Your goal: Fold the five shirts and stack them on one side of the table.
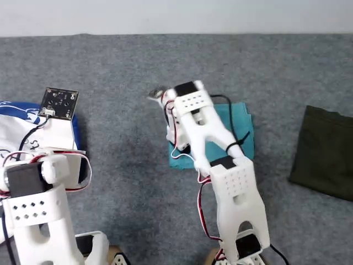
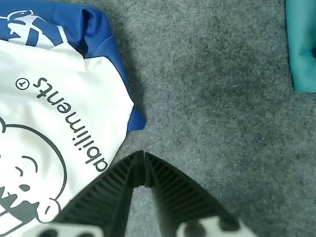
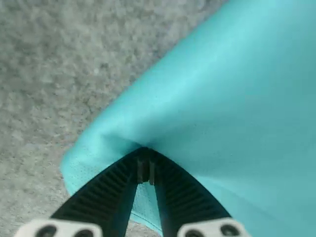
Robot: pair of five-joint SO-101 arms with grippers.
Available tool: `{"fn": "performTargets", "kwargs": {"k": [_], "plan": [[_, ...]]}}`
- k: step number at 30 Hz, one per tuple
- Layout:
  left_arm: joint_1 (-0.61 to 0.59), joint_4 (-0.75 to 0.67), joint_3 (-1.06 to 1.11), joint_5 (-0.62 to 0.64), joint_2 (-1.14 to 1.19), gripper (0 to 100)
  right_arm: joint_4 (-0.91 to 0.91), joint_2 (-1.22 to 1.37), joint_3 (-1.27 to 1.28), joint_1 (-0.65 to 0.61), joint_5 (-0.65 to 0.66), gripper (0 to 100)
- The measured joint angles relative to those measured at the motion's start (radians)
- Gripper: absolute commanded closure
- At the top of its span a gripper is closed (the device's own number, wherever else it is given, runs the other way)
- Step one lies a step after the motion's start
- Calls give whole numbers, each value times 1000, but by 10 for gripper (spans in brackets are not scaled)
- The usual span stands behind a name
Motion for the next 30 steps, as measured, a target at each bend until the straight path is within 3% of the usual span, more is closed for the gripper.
{"fn": "performTargets", "kwargs": {"k": [10,19,30], "plan": [[0,0,0,0,0,994,97,-124,-31,21,-3,990],[0,0,0,0,0,994,97,-207,-31,305,37,990],[0,0,0,0,0,994,97,15,-31,548,49,990]]}}
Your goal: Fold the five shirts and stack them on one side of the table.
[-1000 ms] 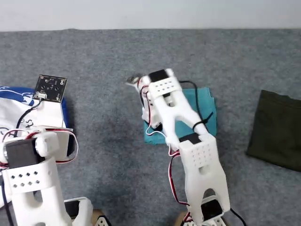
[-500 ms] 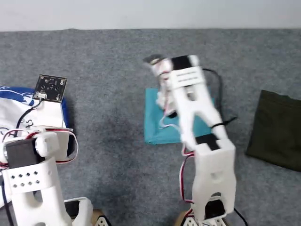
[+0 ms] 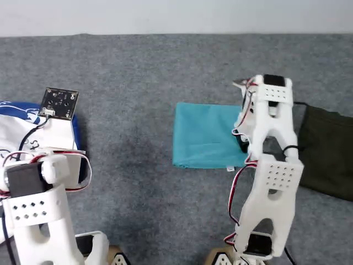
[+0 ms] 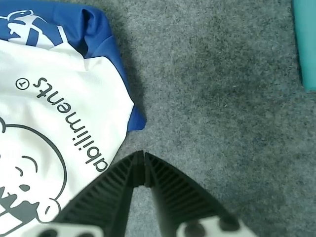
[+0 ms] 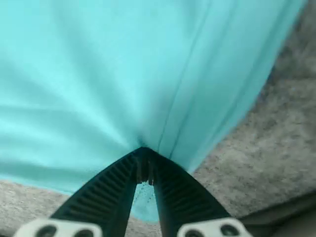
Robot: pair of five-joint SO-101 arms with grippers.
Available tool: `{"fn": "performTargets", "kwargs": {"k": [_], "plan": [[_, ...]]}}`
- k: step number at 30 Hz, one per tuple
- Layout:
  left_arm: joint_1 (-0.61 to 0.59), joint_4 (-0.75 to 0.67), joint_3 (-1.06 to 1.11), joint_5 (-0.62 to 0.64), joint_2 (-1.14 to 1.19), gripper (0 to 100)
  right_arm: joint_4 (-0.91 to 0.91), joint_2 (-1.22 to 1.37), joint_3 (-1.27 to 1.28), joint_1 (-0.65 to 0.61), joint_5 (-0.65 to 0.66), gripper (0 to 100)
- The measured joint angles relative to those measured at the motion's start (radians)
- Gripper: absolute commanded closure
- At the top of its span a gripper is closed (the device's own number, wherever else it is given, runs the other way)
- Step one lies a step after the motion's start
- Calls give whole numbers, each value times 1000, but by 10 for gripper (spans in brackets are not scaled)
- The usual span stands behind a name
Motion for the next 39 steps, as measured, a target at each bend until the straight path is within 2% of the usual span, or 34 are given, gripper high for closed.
{"fn": "performTargets", "kwargs": {"k": [7,12,17,21,26,39], "plan": [[0,0,0,0,0,994,0,-41,0,8,3,990],[0,0,0,0,0,994,0,-209,0,-71,0,976],[0,0,0,0,0,994,2,-259,0,-121,0,807],[0,0,0,0,0,994,-23,-259,0,-114,-117,706],[0,0,0,0,0,994,-44,-227,0,-120,-215,699],[0,0,0,0,0,994,-229,-29,0,-104,-224,703]]}}
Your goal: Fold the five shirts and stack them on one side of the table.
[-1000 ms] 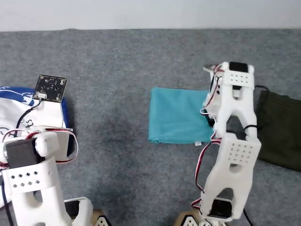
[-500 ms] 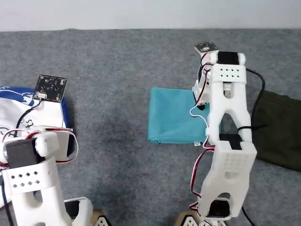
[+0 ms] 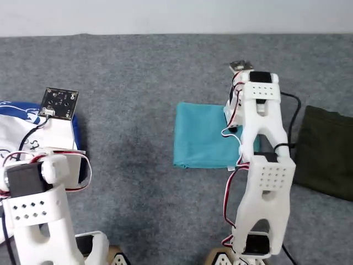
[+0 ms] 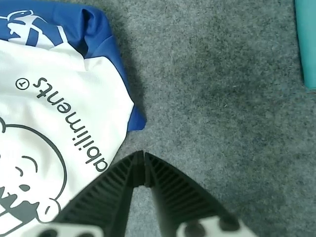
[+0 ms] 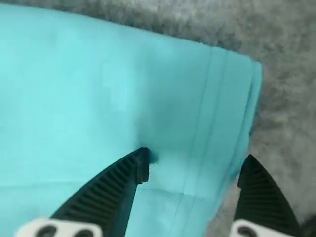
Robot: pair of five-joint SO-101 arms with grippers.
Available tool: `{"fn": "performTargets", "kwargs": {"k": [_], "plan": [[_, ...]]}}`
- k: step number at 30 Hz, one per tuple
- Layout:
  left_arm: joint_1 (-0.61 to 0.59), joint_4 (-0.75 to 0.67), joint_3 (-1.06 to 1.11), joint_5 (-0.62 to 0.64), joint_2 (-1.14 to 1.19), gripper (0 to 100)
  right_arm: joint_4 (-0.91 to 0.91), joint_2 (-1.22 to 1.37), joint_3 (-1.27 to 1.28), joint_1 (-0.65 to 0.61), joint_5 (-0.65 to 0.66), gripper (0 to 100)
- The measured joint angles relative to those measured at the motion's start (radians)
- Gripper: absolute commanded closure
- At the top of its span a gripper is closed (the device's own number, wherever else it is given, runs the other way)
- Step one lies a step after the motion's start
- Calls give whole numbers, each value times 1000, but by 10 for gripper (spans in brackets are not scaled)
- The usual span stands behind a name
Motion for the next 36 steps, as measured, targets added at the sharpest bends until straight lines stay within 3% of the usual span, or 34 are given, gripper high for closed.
{"fn": "performTargets", "kwargs": {"k": [3,6,8,13,16,22,27,32,36], "plan": [[0,0,0,0,0,994,-6,35,0,-17,0,803],[0,0,0,0,0,994,31,38,-2,-38,-2,995],[0,0,0,0,0,994,61,38,-2,-51,-2,963],[0,0,0,0,0,994,141,25,-2,-52,5,991],[0,0,0,0,0,994,181,-23,0,-54,77,989],[0,0,0,0,0,994,229,-138,0,-52,331,989],[0,0,0,0,0,994,203,-141,0,31,658,988],[0,0,0,0,0,994,-12,-141,0,92,996,988],[0,0,0,0,0,994,-219,-141,0,77,1131,988]]}}
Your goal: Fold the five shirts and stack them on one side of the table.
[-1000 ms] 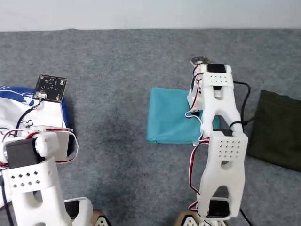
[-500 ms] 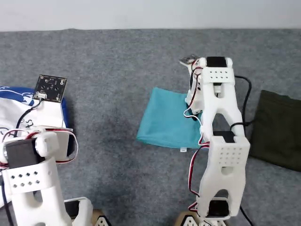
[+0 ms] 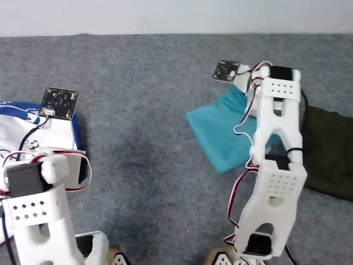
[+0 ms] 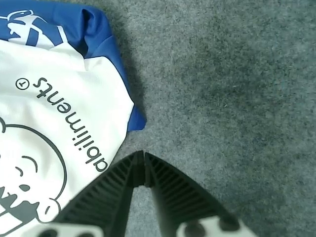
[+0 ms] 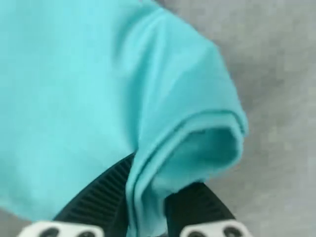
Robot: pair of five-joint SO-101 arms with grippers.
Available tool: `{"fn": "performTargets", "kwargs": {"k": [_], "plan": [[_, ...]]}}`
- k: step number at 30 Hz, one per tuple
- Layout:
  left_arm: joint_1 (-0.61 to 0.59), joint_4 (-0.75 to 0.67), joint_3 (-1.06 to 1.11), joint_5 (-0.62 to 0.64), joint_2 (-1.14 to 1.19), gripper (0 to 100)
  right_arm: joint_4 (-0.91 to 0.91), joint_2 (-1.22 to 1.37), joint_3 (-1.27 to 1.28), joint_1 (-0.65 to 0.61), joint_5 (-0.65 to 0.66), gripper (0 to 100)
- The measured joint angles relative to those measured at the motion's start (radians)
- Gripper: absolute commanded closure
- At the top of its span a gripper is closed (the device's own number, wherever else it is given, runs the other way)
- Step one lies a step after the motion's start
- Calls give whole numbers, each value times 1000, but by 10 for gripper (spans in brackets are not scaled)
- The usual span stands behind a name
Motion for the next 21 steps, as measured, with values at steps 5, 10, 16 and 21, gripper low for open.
{"fn": "performTargets", "kwargs": {"k": [5,10,16,21], "plan": [[0,0,0,0,0,994,-103,21,2,-52,38,982],[0,0,0,0,0,994,-152,58,2,-69,41,883],[0,0,0,0,0,994,-190,60,2,-63,-107,807],[0,0,0,0,0,994,-198,60,2,-32,-173,806]]}}
